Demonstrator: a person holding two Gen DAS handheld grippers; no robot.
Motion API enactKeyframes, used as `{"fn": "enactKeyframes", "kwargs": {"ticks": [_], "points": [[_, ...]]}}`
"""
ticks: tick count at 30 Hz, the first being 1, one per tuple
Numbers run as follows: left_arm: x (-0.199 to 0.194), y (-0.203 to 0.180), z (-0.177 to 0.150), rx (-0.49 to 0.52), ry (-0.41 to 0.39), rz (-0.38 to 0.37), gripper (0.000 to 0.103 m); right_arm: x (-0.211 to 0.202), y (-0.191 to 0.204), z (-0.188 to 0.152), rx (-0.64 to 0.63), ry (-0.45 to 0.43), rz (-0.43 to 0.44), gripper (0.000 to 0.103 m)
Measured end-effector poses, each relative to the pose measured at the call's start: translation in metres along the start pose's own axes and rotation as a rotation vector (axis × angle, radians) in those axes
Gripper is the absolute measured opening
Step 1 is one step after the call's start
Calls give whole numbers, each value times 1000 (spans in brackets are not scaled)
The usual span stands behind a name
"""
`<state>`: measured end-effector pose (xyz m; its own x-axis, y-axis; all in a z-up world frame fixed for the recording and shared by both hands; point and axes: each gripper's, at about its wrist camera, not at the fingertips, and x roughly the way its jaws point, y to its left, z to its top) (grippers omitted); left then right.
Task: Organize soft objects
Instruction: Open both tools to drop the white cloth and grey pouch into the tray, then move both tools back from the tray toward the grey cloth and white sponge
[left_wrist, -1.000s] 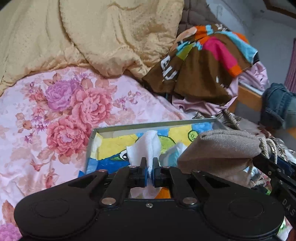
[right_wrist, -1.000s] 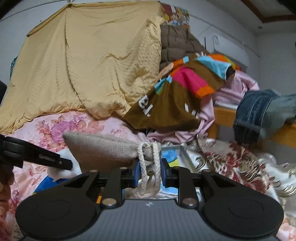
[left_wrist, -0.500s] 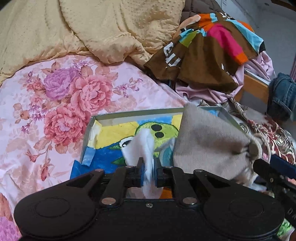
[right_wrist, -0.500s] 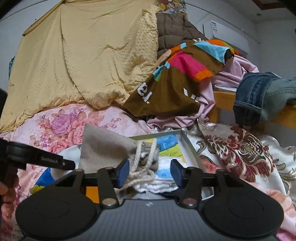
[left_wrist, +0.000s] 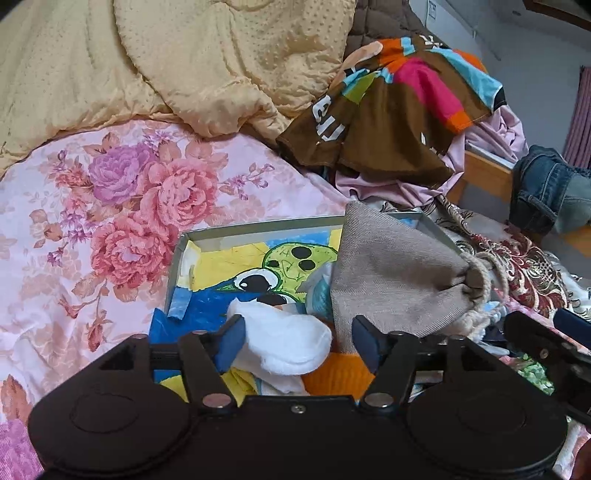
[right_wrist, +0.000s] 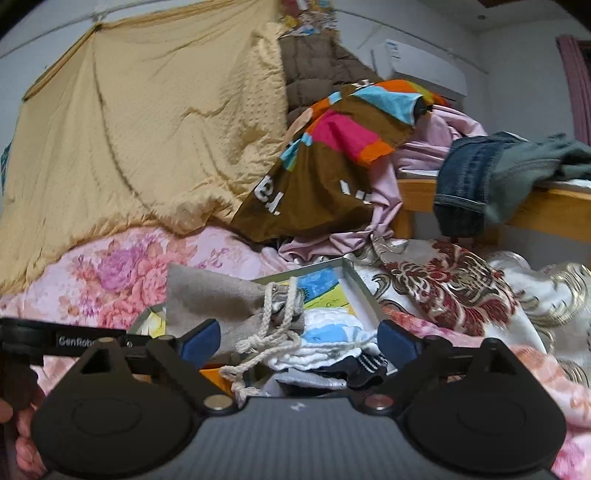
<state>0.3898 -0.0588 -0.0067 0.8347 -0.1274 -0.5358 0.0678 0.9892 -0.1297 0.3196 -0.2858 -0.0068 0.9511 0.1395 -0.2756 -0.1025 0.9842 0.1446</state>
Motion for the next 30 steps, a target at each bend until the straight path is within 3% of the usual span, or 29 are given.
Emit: {"fn": "enactKeyframes", "kwargs": {"ticks": [12,20,30], "points": [[-54,9,-15,-20,-65,-29,94,-48,16,3,-20,-31,4,103],[-95,11,-30,-31,-94,-61,97,-86,29,0,-48,-48,-12,103],[-152,11,-47,-13,-155,-35,102,-130,34,-2,-36,-62,-27,103]]}}
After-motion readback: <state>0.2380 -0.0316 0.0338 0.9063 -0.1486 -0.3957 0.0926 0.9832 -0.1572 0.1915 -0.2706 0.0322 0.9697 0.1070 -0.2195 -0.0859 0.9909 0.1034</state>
